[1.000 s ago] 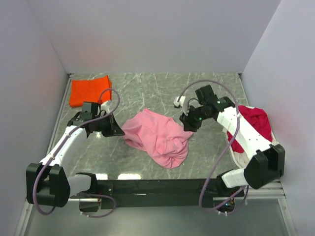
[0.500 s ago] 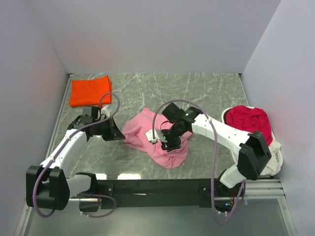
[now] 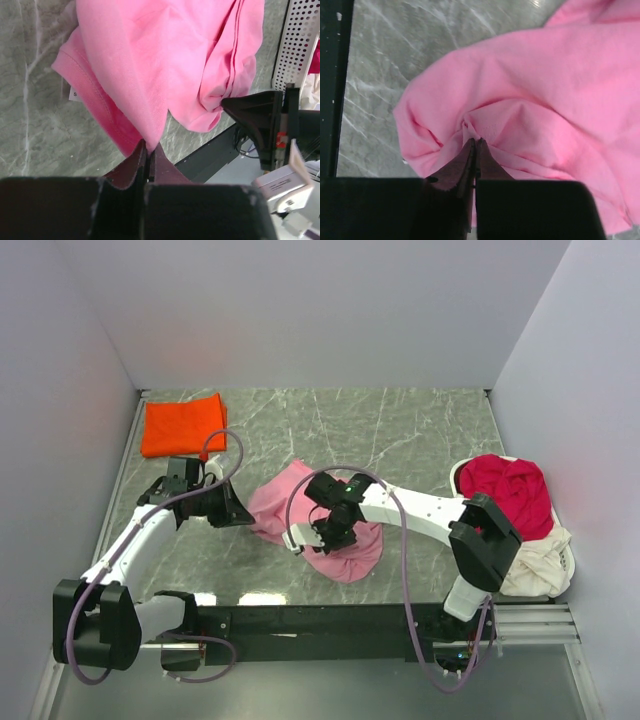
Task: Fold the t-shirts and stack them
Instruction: Flatten the tshirt out
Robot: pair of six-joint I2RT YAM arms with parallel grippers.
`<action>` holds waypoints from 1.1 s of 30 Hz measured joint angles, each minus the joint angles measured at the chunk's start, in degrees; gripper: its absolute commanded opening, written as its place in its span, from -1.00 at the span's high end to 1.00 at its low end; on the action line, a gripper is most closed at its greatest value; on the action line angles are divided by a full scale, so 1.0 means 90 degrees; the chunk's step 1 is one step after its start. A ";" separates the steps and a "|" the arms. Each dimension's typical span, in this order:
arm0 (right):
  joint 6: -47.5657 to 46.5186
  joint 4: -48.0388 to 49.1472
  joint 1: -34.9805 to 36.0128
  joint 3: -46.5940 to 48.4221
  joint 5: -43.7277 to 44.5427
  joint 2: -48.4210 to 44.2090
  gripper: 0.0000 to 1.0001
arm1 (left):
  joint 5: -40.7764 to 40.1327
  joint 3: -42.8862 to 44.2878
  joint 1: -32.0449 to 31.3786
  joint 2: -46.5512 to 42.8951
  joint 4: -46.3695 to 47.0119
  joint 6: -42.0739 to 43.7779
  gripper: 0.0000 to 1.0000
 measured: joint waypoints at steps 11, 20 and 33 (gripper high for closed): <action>0.1450 0.0488 -0.3419 0.0165 0.0199 -0.1865 0.96 | 0.0070 -0.0100 0.0000 -0.0345 0.0017 -0.0146 0.99; 0.2246 0.0474 -0.5646 -0.0321 0.1175 -0.1311 0.62 | 0.0510 -0.0481 -0.0007 -0.0704 -0.0138 -0.0318 0.99; 0.2412 -0.0515 -0.5268 0.0738 -0.0277 -0.0979 -0.05 | 0.0743 -0.0760 -0.0046 -0.1178 -0.0610 -0.0338 0.85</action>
